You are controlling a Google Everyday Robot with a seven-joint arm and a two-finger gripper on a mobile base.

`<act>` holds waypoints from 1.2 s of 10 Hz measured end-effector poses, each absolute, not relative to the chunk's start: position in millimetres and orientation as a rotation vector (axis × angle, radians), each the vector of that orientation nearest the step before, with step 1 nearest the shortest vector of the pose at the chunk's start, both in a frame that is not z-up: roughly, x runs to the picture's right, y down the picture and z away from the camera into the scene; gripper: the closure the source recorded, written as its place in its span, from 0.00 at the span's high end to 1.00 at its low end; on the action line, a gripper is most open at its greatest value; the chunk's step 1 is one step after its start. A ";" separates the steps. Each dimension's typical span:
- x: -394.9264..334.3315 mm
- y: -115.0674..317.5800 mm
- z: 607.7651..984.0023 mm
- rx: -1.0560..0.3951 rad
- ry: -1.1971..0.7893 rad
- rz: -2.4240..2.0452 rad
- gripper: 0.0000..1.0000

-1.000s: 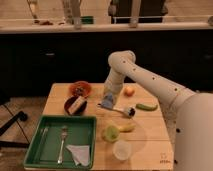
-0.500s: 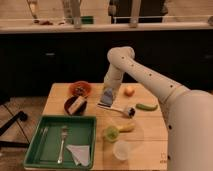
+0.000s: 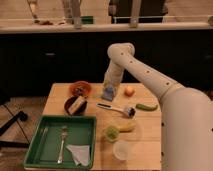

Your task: Place sponge in metal cup

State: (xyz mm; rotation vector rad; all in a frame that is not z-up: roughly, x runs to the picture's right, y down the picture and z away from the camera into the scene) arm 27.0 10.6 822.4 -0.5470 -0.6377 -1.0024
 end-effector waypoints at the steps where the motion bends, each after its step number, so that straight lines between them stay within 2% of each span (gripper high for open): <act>1: 26.0 7.7 825.2 -0.540 -0.632 -1.001 0.00; 12: 25.0 -28.0 873.0 -0.492 -0.631 -0.919 0.00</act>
